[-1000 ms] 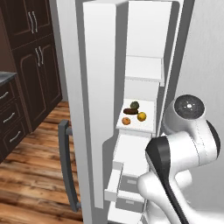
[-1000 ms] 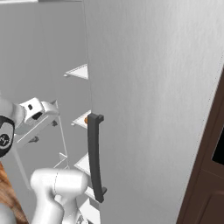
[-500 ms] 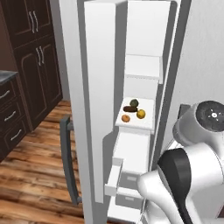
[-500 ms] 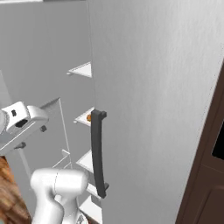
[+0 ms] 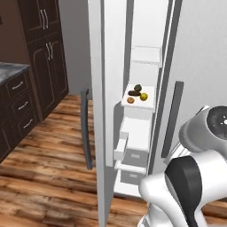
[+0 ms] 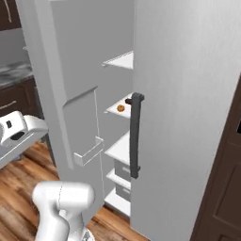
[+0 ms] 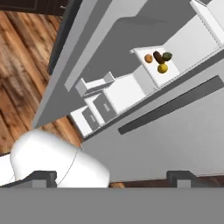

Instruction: Take the sweet potato and kiwi from the highest rack and move them to the second highest rack where the lemon and tangerine are located, to maximize freezer space. Close the freezer door after rearranging.

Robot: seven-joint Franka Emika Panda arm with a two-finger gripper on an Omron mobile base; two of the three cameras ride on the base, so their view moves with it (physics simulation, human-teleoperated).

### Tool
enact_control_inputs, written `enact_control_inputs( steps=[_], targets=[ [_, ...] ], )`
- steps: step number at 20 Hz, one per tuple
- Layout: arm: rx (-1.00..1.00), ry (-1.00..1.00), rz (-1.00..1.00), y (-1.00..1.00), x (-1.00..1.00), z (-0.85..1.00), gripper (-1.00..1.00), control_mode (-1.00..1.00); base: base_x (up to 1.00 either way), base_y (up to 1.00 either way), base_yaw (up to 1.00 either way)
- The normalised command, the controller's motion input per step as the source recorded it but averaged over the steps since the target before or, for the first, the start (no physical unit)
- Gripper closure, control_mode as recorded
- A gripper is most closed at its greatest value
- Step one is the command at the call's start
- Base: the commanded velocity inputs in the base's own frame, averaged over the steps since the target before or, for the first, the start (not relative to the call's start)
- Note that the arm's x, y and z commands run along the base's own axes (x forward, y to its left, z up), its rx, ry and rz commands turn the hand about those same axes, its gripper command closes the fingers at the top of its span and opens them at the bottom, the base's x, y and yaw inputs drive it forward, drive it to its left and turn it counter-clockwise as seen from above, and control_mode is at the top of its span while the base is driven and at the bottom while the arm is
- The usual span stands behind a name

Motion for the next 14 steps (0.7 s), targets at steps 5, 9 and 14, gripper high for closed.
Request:
enact_control_inputs(
  steps=[5, 9, 14],
  targets=[
    [0.00, 0.00, 0.00, 0.00, 0.00, 0.00, -1.00, 1.00, -0.27, 0.74, -0.08],
    [0.00, 0.00, 0.00, 0.00, 0.00, 0.00, -1.00, 1.00, -0.01, 0.88, -0.19],
    [0.00, 0.00, 0.00, 0.00, 0.00, 0.00, -1.00, 1.00, -0.08, 0.77, -0.21]
  ],
)
